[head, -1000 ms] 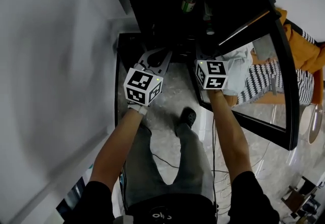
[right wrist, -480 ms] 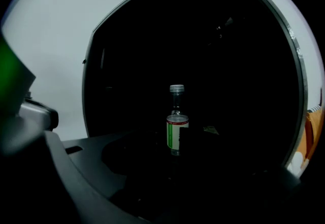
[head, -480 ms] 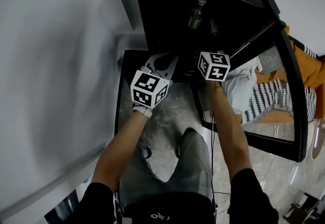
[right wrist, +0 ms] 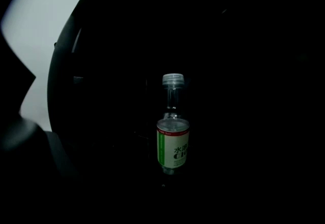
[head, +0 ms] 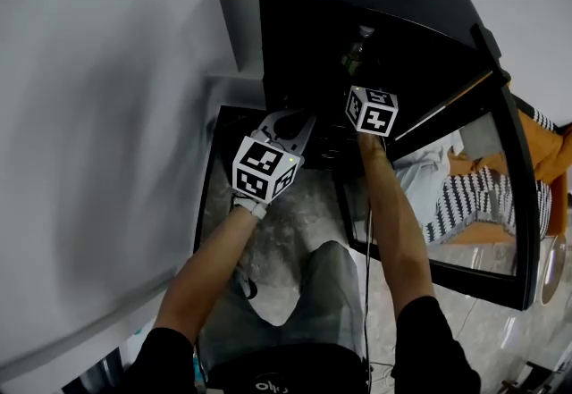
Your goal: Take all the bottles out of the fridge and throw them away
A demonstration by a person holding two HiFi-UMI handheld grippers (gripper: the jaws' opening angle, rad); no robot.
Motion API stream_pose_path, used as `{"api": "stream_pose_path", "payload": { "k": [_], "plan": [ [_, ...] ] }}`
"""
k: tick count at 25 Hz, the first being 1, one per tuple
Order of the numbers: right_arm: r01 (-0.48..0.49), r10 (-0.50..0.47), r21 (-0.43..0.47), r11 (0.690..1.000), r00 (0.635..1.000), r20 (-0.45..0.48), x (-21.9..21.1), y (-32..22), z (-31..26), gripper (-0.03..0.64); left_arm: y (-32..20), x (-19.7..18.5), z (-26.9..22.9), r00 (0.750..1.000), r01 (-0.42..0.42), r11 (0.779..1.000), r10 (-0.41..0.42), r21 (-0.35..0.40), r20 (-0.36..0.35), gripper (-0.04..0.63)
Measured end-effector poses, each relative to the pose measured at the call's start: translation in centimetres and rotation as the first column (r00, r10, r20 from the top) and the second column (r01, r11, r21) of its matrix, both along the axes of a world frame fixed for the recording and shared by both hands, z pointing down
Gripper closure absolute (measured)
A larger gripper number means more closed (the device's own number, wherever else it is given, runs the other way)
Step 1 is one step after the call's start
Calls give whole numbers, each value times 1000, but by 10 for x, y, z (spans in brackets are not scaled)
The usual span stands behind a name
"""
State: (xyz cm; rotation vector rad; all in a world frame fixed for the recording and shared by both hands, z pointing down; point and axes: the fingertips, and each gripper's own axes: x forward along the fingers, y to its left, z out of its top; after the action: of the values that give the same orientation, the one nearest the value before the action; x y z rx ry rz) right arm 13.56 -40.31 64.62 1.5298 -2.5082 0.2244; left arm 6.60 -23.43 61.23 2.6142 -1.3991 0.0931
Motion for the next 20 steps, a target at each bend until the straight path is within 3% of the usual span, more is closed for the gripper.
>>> {"api": "stream_pose_path", "payload": {
  "k": [20],
  "plan": [
    [-5,5,29,1000,1000,-2,-16,-65,31,233,-40,-10,18,1000,10,998,-11,55,20,592]
  ]
}}
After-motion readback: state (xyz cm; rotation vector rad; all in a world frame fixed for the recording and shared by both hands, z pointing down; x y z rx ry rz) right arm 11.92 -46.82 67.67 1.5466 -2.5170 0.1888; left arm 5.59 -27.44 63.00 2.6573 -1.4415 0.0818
